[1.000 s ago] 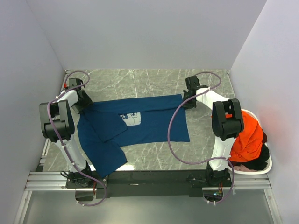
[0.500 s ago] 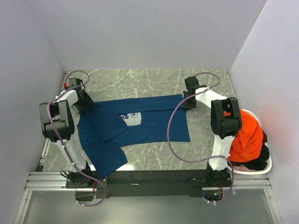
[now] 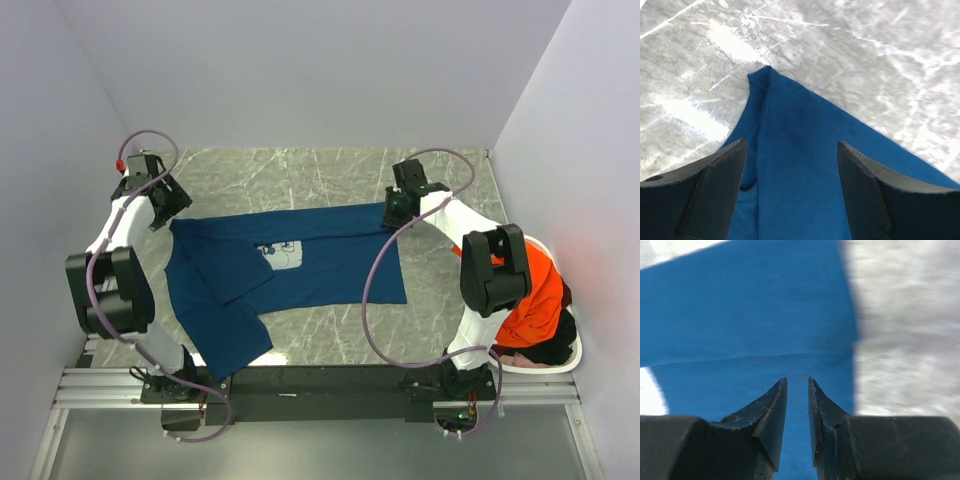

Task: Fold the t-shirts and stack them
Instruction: Fold the tshirt

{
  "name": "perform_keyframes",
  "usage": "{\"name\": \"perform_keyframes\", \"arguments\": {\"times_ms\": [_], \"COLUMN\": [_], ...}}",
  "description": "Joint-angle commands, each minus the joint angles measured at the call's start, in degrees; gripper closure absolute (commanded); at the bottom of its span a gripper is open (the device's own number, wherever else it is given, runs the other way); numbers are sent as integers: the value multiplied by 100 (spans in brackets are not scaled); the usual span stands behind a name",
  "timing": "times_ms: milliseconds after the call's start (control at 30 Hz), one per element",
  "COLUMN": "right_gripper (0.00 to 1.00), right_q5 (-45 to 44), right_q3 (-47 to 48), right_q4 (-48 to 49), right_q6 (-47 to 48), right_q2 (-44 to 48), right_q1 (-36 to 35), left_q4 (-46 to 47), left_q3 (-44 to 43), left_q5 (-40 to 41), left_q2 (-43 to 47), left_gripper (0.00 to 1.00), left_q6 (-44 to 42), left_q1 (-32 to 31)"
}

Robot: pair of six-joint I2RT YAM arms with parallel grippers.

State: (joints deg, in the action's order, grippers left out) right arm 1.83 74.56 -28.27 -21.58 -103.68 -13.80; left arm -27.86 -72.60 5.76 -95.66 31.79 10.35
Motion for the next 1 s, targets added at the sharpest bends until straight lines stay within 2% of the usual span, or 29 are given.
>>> {"name": "perform_keyframes", "arguments": {"times_ms": [0, 67, 233, 333, 600, 800, 967], "right_gripper": [69, 69, 69, 65, 64, 65, 66], "right_q5": [581, 924, 1127, 1066, 785, 662, 890], "right_q3": [-91, -91, 171, 514, 954, 1815, 2746], "right_q4": [585, 901, 1228, 973, 570, 16, -222], "right_q6": [-407, -697, -1198, -1365, -1805, -1902, -1841], "right_q2": [138, 6, -538, -994, -1655, -2261, -2832], "right_q1": [-131, -140, -132, -132, 97, 404, 651], "left_q4": [-9, -1, 43, 122, 105, 52, -27], "left_q3": [272, 421, 501, 519, 255, -193, -694], "left_q5": [-119, -93, -92, -171, -330, -523, -856], "left_q2": [337, 311, 30, -277, -1103, -1692, -2079], "left_gripper": [23, 23, 25, 25, 26, 26, 26], "left_q6": [73, 47, 55, 99, 178, 318, 459], "left_q1": [-94, -235, -498, -543, -543, -569, -657]}}
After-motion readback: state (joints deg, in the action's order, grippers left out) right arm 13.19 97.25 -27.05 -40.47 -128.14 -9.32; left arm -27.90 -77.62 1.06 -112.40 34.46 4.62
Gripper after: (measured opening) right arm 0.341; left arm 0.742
